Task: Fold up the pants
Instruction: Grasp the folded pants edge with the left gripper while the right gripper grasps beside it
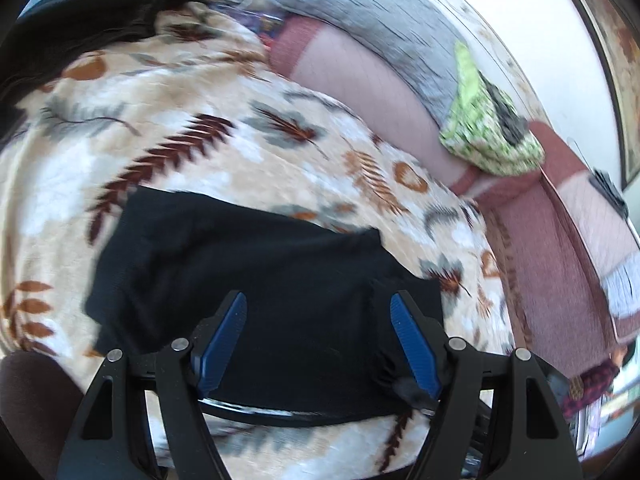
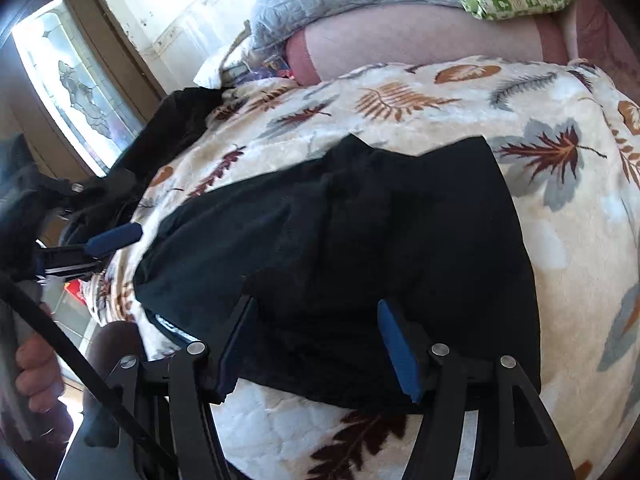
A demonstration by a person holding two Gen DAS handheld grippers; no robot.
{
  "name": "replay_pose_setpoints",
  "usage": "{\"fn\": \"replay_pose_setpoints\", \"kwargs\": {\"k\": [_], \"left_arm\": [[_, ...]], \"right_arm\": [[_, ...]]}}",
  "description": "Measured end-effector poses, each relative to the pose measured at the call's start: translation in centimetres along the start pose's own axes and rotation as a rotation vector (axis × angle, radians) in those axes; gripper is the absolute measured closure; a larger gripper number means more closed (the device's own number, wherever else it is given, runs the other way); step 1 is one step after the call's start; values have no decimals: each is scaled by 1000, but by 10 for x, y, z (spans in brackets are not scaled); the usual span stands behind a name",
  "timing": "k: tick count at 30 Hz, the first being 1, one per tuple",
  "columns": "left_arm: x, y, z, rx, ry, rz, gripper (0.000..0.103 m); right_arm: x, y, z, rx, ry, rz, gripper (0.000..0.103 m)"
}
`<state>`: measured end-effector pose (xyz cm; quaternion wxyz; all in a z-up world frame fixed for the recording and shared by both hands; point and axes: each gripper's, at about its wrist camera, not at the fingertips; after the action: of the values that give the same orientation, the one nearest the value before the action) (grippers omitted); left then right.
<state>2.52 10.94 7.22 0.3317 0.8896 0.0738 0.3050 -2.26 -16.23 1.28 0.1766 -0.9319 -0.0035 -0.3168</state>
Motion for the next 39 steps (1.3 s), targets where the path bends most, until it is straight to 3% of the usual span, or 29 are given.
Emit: {"fn": "replay_pose_setpoints", "kwargs": {"k": [4,8,13,17,20,23,25,27,30,34,37,39], "left_arm": [[12,-39,-24,63,74,-102,29],[17,-76,-48,127,136,-189,25],[11,-109,-48,113,111,-282,25],[5,-119,-32,103,72,-296,25],[-5,-125,-17,63,36,-323,25],[-14,-123,-20,53,92,-294,26],[-22,-129,-25,38,143,-309,43],[-26,-137,-28,28,167,-320,54],[-31,-148,-31,-33,190,-332,54],[-36,-142,-31,-13,208,-275,52],[-40,-137,-33,-2,211,-256,46],[-43,-134,-34,18,218,-253,46]], "right_arm": [[9,-6,-19,-44,39,-40,35],[34,-14,-29,-33,38,-67,34],[63,-40,-16,35,-10,-105,34],[97,-89,-1,84,-49,-205,34],[120,-127,15,105,-112,-295,34],[137,-169,43,173,-240,-360,33],[143,-194,67,194,-326,-394,32],[146,-222,97,161,-423,-451,32],[142,-256,145,37,-555,-541,32],[120,-285,204,-160,-730,-606,31],[107,-301,223,-233,-762,-632,12],[99,-308,228,-273,-764,-664,8]]}}
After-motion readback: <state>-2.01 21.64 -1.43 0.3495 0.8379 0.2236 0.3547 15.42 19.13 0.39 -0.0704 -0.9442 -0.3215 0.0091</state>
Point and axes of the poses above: each gripper's, at about its wrist camera, not at the fingertips, and z roughly the way its jaws point, y to its right, x to its top, and after that the axes turned 9 degrees about -x, right-handed
